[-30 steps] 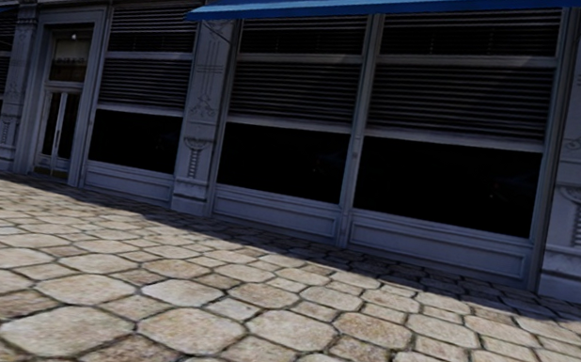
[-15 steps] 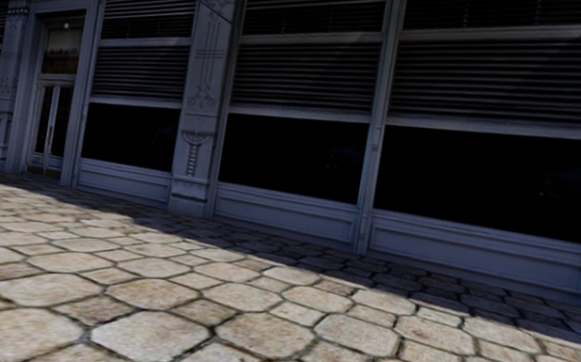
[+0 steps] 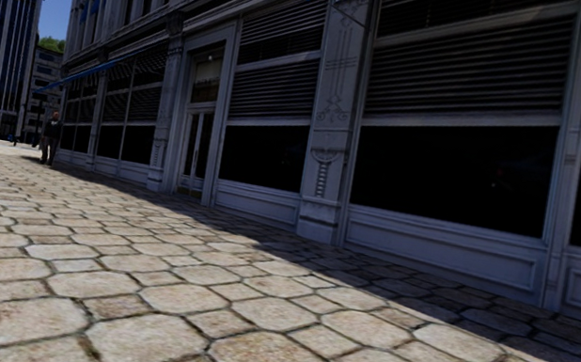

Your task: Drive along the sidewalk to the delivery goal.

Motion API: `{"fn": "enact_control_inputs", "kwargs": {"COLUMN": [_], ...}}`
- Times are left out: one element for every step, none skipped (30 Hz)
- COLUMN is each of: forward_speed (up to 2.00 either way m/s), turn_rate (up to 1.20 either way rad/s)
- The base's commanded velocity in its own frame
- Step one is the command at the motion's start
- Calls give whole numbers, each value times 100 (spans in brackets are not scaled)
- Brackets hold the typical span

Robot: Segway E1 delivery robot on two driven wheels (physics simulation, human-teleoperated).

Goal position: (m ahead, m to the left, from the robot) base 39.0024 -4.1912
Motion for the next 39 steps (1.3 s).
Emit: {"fn": "enact_control_inputs", "kwargs": {"forward_speed": [139, 139, 139, 139, 139, 139, 139, 139, 139, 139, 139, 139, 142, 147, 152, 153, 154, 156, 160, 168, 180, 191, 200, 200, 200, 200, 200, 200, 200, 200, 200, 200, 200, 200, 200, 200, 200, 200, 200], "turn_rate": [85, 85, 85, 85, 83, 82, 80, 80, 77, 71, 68, 68, 68, 68, 54, 3, 0, 0, 0, 0, 0, 0, 0, 0, 0, 0, 0, 0, 0, 91, 102, 105, 105, 106, 106, 85, 57, 16, 4]}}
